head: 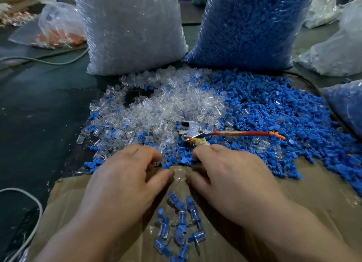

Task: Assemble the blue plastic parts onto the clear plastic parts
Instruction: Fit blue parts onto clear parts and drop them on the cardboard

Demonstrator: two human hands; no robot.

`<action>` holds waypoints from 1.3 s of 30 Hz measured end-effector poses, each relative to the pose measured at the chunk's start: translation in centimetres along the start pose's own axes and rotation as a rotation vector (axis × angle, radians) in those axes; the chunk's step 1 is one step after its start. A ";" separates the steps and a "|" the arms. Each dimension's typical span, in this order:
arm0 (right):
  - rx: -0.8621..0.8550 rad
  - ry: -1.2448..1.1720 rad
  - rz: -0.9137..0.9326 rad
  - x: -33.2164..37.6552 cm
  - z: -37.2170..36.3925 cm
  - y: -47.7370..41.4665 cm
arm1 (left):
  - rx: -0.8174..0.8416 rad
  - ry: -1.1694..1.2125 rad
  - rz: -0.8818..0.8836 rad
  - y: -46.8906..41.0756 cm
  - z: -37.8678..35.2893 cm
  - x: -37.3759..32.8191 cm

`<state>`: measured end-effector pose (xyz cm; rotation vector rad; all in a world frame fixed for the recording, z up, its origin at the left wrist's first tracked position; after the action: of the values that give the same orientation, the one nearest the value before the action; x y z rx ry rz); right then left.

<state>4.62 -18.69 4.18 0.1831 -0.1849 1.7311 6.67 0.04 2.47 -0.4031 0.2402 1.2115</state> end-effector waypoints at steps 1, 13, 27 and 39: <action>-0.010 0.033 -0.009 0.2 -0.3 -0.2 | -0.009 -0.034 -0.004 -0.1 -0.4 -0.2; -0.022 0.065 0.031 0.6 -1.2 -1.7 | -0.056 -0.061 0.027 -0.5 -1.2 -0.7; 0.001 0.007 0.053 0.5 -0.9 -1.5 | -0.050 -0.049 0.095 -0.5 -1.3 -0.8; -0.044 -0.099 -0.002 -0.7 -1.0 -1.8 | -0.026 -0.051 0.019 -0.5 -1.2 -0.8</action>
<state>6.47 -18.87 3.09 0.2372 -0.2948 1.7161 6.95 -1.28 1.78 -0.3931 0.1850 1.2430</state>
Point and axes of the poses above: each hand's wrist, its own y-axis away from the middle knuckle, its own z-axis out of the back of the hand, x = y × z, the point moved 1 cm from there along -y, towards the middle knuckle, and after that the axes turned 4 degrees about -z, right-handed, at the moved point
